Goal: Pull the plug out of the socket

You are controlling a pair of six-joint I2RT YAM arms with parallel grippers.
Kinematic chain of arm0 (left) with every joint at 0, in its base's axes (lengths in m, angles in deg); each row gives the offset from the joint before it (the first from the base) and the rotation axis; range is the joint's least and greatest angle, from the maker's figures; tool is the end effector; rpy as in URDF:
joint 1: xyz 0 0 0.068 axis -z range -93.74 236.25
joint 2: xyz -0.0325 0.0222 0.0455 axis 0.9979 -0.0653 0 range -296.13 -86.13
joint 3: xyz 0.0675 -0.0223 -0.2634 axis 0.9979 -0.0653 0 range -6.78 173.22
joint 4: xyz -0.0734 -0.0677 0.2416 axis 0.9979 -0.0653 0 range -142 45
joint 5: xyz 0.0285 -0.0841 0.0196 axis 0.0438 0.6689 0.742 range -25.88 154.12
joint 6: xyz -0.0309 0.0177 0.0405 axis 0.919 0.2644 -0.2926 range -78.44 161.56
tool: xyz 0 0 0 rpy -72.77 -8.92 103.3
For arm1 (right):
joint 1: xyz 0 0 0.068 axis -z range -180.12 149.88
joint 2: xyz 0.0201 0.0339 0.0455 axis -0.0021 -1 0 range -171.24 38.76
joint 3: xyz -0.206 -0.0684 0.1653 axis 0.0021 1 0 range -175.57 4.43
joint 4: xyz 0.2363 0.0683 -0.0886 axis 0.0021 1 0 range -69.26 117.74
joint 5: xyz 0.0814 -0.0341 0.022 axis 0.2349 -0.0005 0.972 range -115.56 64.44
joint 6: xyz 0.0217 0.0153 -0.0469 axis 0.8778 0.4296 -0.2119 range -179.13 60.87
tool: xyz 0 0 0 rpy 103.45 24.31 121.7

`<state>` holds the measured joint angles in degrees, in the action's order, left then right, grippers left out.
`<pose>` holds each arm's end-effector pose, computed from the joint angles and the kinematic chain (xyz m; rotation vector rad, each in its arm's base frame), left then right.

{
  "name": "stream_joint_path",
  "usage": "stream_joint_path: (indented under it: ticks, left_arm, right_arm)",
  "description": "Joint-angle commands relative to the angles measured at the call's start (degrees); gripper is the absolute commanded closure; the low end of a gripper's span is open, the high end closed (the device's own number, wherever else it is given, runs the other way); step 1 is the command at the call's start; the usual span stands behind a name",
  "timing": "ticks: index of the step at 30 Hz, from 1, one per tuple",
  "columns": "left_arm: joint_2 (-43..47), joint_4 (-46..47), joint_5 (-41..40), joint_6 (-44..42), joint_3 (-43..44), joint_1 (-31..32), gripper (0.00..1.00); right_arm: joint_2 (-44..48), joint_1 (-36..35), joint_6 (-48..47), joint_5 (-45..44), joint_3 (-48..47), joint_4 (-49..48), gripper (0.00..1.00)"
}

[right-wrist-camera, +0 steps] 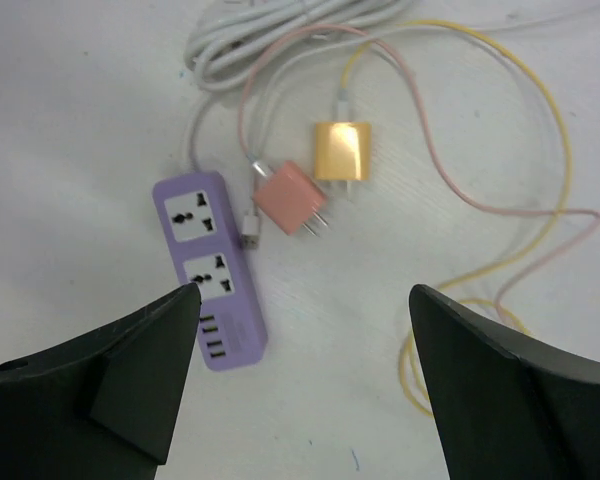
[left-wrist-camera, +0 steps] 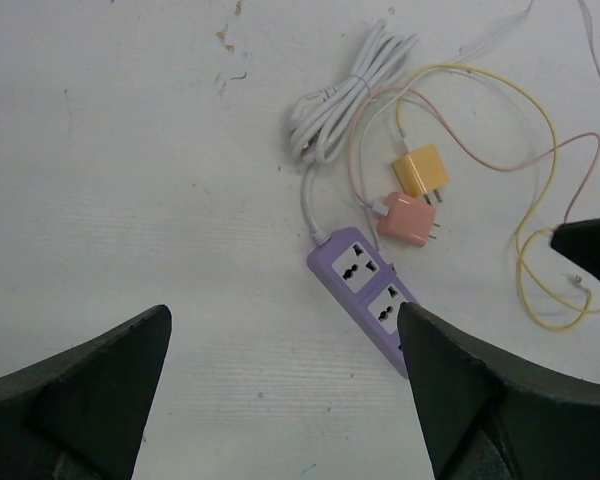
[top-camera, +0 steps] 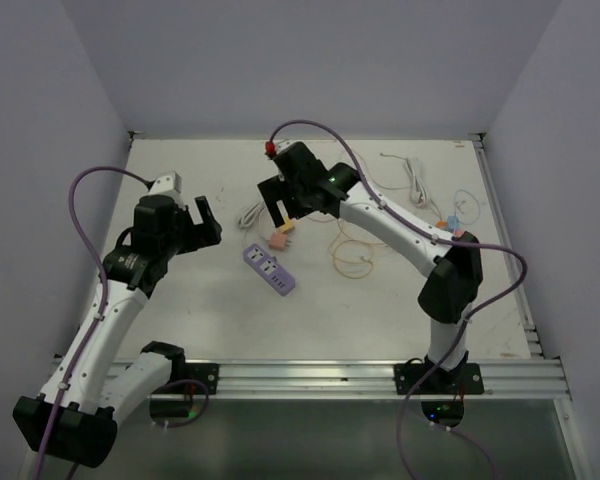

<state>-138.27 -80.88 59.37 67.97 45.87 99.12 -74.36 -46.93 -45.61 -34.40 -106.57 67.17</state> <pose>0.1875 -0.0399 0.3207 -0.3063 2.1798 -0.2959 0.3072 0.3193 0.3254 -0.6267 2.3443 0.2991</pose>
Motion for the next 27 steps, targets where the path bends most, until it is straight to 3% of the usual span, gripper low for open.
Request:
stream_joint_path:
  ticks: [1, 7, 13, 18, 27]
  left_arm:
    - [-0.2, 0.1, 2.3, 1.5, 0.5, 0.1, 0.00]
    - [-1.3, 0.9, 5.7, 1.8, -0.6, 0.3, 0.00]
    - [-1.4, 1.6, 5.8, 2.0, -0.5, 0.6, 0.00]
    - [-1.4, 2.4, 6.6, 2.2, -1.9, 0.9, 0.00]
    - [-0.7, 2.7, 6.7, 1.4, -2.7, 1.1, 0.00]
  right_arm:
    - [9.7, 1.8, 1.2, -9.7, 8.7, 6.3, 0.11]
    - [28.5, 13.9, 5.4, -15.0, 29.7, 1.6, 0.12]
    - [38.0, 26.4, 6.8, -22.5, 39.5, 1.7, 0.12]
    - [41.0, 41.4, 9.8, -16.2, 44.5, -1.3, 0.15]
    - [44.1, 54.4, 19.1, -7.4, 57.9, -8.9, 0.26]
